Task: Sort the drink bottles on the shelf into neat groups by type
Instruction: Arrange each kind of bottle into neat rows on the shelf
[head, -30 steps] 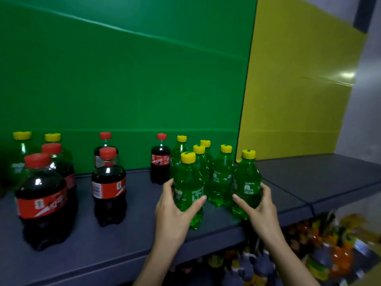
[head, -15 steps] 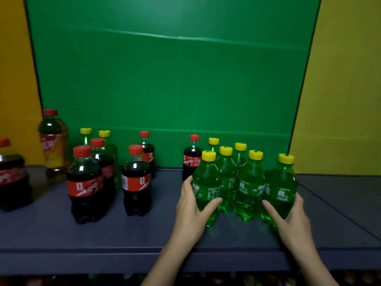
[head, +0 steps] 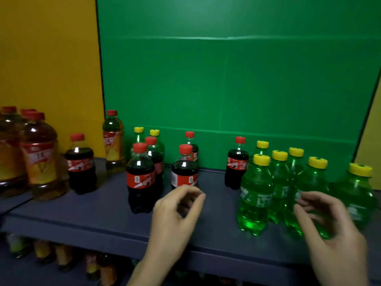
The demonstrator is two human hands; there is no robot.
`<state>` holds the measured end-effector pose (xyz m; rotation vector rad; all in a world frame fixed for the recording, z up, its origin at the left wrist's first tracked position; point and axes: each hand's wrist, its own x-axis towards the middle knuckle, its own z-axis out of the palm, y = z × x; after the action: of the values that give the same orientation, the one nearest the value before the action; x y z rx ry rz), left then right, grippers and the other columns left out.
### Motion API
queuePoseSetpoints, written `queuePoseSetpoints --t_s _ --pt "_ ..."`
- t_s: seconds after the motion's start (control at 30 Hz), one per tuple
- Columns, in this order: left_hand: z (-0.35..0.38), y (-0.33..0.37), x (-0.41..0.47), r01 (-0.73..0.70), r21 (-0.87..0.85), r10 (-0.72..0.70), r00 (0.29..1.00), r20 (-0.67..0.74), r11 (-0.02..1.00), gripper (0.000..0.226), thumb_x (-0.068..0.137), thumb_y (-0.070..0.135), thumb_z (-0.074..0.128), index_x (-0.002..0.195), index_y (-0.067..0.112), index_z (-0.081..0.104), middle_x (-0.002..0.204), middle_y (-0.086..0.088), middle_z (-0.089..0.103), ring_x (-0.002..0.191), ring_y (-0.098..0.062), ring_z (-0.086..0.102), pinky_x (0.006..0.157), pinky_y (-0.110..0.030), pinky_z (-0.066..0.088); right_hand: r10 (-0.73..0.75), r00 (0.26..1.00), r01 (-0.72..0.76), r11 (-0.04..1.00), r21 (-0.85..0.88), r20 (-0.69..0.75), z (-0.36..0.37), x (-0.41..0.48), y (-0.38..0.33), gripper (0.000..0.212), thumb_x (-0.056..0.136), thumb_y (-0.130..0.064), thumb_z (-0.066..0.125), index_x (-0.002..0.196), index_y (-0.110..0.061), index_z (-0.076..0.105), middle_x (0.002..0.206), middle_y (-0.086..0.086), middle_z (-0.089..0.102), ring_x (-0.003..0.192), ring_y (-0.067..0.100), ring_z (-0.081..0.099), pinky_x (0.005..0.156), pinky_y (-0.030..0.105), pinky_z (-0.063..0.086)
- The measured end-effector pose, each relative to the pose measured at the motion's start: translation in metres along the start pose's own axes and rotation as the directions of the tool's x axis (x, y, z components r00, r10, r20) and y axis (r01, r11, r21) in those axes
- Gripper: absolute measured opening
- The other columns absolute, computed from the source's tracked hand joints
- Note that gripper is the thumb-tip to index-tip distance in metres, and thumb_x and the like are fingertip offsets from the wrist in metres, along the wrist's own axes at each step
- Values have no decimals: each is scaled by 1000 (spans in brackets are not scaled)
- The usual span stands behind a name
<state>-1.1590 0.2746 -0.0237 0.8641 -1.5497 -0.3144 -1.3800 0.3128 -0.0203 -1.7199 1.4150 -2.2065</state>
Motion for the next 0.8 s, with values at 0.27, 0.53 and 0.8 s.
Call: queuePoseSetpoints --t_s 0.27,0.53,0.8 --pt "-105 -38 34 30 133 -2 979 -206 991 9 82 25 65 74 21 65 70 5 65 63 -11 61 59 -24 46 -56 911 -13 986 163 408 117 -11 -52 17 81 -17 59 89 -30 66 94 -13 69 90 -1 65 76 4 45" --pt "-136 -91 115 -7 162 17 998 -59 987 10 84 14 64 93 14 59 85 7 61 73 -1 56 63 -9 44 -128 906 33 972 234 404 235 40 -95 24 89 -1 53 108 -12 63 107 -2 66 100 2 61 81 2 42" --pt "-115 -152 184 181 200 -181 983 -18 963 57 85 21 63 132 5 37 136 -11 44 123 -25 44 104 -40 36 171 900 -125 983 -138 401 320 108 -56 29 88 -10 55 116 -6 61 121 10 63 111 18 57 104 29 38"
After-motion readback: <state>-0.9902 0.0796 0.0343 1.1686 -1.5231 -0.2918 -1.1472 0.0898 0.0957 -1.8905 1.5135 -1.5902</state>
